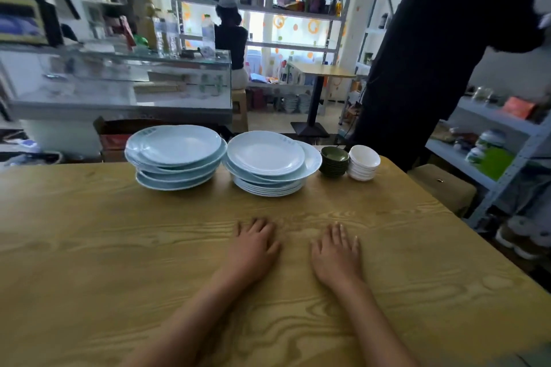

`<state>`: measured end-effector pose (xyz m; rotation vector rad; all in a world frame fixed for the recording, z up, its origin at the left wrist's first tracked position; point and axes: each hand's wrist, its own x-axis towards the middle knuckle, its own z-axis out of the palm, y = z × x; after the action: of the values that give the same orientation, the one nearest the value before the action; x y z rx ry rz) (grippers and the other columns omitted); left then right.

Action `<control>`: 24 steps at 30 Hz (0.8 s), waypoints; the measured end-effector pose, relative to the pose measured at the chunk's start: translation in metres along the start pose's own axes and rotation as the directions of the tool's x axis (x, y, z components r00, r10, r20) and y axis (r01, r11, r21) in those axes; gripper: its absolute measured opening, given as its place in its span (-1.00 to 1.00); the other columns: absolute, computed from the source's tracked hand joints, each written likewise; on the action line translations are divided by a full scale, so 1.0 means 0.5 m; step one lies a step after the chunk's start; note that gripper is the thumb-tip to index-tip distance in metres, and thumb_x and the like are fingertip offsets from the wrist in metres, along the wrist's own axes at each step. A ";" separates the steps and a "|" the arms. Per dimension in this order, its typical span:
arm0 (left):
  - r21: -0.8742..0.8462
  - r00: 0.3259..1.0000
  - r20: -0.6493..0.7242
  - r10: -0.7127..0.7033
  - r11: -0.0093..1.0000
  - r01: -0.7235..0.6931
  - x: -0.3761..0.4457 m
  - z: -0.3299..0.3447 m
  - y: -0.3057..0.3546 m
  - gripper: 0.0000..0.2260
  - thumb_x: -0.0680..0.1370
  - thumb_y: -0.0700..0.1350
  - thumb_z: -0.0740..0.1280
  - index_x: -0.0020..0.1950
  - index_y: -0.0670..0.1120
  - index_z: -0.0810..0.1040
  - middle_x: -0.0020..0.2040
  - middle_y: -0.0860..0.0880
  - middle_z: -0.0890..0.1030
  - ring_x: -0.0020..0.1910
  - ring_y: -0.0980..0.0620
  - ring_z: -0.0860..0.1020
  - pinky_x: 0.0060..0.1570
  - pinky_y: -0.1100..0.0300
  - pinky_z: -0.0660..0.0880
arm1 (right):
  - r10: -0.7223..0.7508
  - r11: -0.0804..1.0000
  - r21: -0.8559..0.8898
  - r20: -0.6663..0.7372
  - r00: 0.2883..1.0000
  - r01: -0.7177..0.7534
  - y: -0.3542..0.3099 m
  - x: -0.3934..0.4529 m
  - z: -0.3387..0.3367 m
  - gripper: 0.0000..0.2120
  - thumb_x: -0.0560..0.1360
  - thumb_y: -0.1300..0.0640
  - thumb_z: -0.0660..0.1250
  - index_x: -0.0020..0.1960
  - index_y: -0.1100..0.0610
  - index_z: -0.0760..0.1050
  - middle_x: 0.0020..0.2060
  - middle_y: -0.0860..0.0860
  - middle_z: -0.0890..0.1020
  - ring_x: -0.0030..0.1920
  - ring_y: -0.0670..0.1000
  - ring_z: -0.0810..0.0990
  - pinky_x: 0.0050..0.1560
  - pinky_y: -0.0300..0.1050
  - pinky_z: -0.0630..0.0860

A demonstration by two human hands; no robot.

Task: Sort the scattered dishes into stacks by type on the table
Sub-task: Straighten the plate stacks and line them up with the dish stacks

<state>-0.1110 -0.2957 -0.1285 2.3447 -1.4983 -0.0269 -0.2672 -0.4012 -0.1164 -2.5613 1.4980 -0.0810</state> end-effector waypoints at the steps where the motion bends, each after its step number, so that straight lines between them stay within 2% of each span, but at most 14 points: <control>1: -0.028 0.999 -0.033 -0.029 0.999 0.028 -0.017 -0.010 -0.027 -0.57 0.58 0.16 0.13 0.42 0.06 0.37 0.46 0.02 0.34 0.46 -0.03 0.24 0.45 -0.09 0.07 | -0.016 1.000 0.008 -0.012 1.000 0.016 -0.029 -0.017 0.006 -0.40 0.63 -0.13 -0.11 0.57 0.16 -0.01 0.57 0.10 -0.01 0.56 0.04 -0.12 0.50 0.14 -0.25; 2: -0.077 0.996 -0.074 -0.056 0.996 0.050 -0.030 -0.020 -0.054 -0.61 0.56 0.12 0.17 0.35 0.03 0.45 0.39 0.00 0.43 0.39 -0.06 0.33 0.41 -0.07 0.18 | -0.029 0.999 0.030 -0.035 0.999 0.030 -0.058 -0.030 0.014 -0.42 0.63 -0.12 -0.08 0.56 0.15 0.05 0.56 0.10 0.04 0.56 0.04 -0.09 0.50 0.14 -0.23; 4: -0.224 0.969 -0.197 -0.148 0.969 0.102 -0.049 -0.043 -0.114 -0.73 0.50 0.00 0.26 0.11 -0.07 0.61 0.16 -0.06 0.58 0.17 -0.10 0.50 0.20 0.02 0.40 | -0.055 0.989 0.132 -0.089 0.995 0.066 -0.118 -0.045 0.026 -0.47 0.63 -0.08 -0.01 0.52 0.13 0.17 0.53 0.10 0.17 0.55 0.04 0.02 0.51 0.09 -0.17; 6: -0.362 0.902 -0.305 -0.306 0.913 0.188 -0.060 -0.076 -0.178 -0.87 0.48 -0.13 0.33 -0.06 -0.13 0.63 -0.02 -0.08 0.60 0.00 -0.10 0.54 0.00 0.11 0.44 | -0.084 0.938 0.322 -0.153 0.985 0.130 -0.184 -0.050 0.037 -0.52 0.61 -0.03 0.10 0.47 0.12 0.28 0.46 0.09 0.34 0.49 0.06 0.21 0.51 0.03 -0.01; 8: -0.479 0.820 -0.355 -0.449 0.841 0.253 -0.063 -0.112 -0.237 -0.88 0.51 -0.20 0.30 -0.01 -0.14 0.60 -0.01 -0.09 0.57 -0.01 -0.09 0.53 0.00 0.14 0.40 | -0.088 0.825 0.538 -0.177 0.980 0.172 -0.254 -0.052 0.041 -0.56 0.58 0.01 0.18 0.43 0.12 0.36 0.36 0.08 0.47 0.38 0.07 0.38 0.44 -0.02 0.21; 10: -0.573 0.728 -0.386 -0.567 0.765 0.293 -0.055 -0.139 -0.298 -0.81 0.52 -0.23 0.24 0.09 -0.17 0.56 0.06 -0.14 0.55 0.03 -0.14 0.51 0.07 0.07 0.40 | -0.084 0.701 0.695 -0.145 0.986 0.162 -0.327 -0.049 0.039 -0.57 0.57 0.03 0.23 0.41 0.10 0.39 0.32 0.06 0.52 0.32 0.04 0.45 0.35 -0.07 0.34; 12: -0.677 0.615 -0.394 -0.683 0.668 0.309 -0.043 -0.158 -0.356 -0.76 0.51 -0.22 0.19 0.15 -0.19 0.52 0.10 -0.20 0.54 0.08 -0.17 0.48 0.12 -0.01 0.41 | -0.073 0.604 0.784 -0.124 0.990 0.143 -0.389 -0.036 0.040 -0.56 0.57 0.02 0.25 0.42 0.08 0.38 0.32 0.04 0.52 0.30 0.02 0.47 0.32 -0.08 0.38; 14: -0.806 0.510 -0.335 -0.793 0.521 0.281 -0.025 -0.177 -0.402 -0.73 0.53 -0.17 0.18 0.20 -0.17 0.49 0.14 -0.18 0.52 0.10 -0.13 0.47 0.12 0.03 0.39 | -0.054 0.516 0.848 -0.109 0.993 0.121 -0.440 -0.014 0.037 -0.53 0.56 -0.02 0.24 0.44 0.05 0.35 0.32 0.02 0.51 0.29 0.00 0.48 0.30 -0.05 0.41; 15: -0.854 0.477 -0.304 -0.825 0.458 0.248 -0.015 -0.189 -0.421 -0.72 0.54 -0.14 0.18 0.22 -0.15 0.47 0.16 -0.15 0.52 0.10 -0.09 0.46 0.10 0.07 0.37 | -0.048 0.473 0.874 -0.104 0.993 0.114 -0.462 -0.002 0.037 -0.51 0.55 -0.05 0.24 0.45 0.04 0.33 0.33 0.01 0.51 0.29 -0.01 0.48 0.30 -0.03 0.42; 16: -0.882 0.462 -0.297 -0.836 0.425 0.203 -0.002 -0.198 -0.441 -0.72 0.54 -0.11 0.18 0.23 -0.12 0.47 0.16 -0.12 0.53 0.09 -0.06 0.46 0.08 0.10 0.36 | -0.049 0.441 0.890 -0.101 0.994 0.113 -0.484 0.012 0.040 -0.48 0.54 -0.08 0.25 0.46 0.02 0.31 0.34 0.00 0.49 0.29 -0.02 0.47 0.30 -0.02 0.42; 20: -0.879 0.495 -0.379 -0.782 0.471 0.072 0.060 -0.220 -0.503 -0.68 0.53 0.07 0.22 0.24 -0.01 0.48 0.20 -0.04 0.54 0.18 -0.02 0.47 0.11 0.08 0.41 | -0.071 0.394 0.902 -0.161 0.984 0.176 -0.543 0.070 0.050 -0.45 0.47 -0.21 0.24 0.42 -0.14 0.25 0.34 -0.12 0.45 0.29 -0.10 0.45 0.30 0.05 0.44; 23: -0.923 0.501 -0.334 -0.798 0.384 -0.004 0.121 -0.223 -0.544 -0.67 0.52 0.18 0.23 0.21 0.07 0.48 0.16 0.05 0.53 0.15 0.06 0.50 0.17 0.01 0.46 | -0.036 0.332 0.920 -0.209 0.977 0.209 -0.562 0.106 0.056 -0.43 0.48 -0.24 0.25 0.44 -0.20 0.19 0.35 -0.17 0.43 0.31 -0.14 0.44 0.29 0.06 0.46; 24: -0.930 0.520 -0.324 -0.790 0.367 -0.023 0.142 -0.223 -0.559 -0.66 0.54 0.17 0.24 0.24 0.04 0.47 0.18 0.04 0.52 0.13 0.15 0.49 0.18 0.07 0.46 | -0.023 0.319 0.922 -0.226 0.974 0.221 -0.567 0.116 0.058 -0.40 0.49 -0.25 0.25 0.47 -0.21 0.15 0.37 -0.17 0.40 0.33 -0.14 0.43 0.30 0.06 0.45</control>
<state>0.1875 -0.2214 -0.0976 1.4226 -0.1761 0.0508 0.0091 -0.3120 -0.0972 -1.6284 0.7968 -0.9417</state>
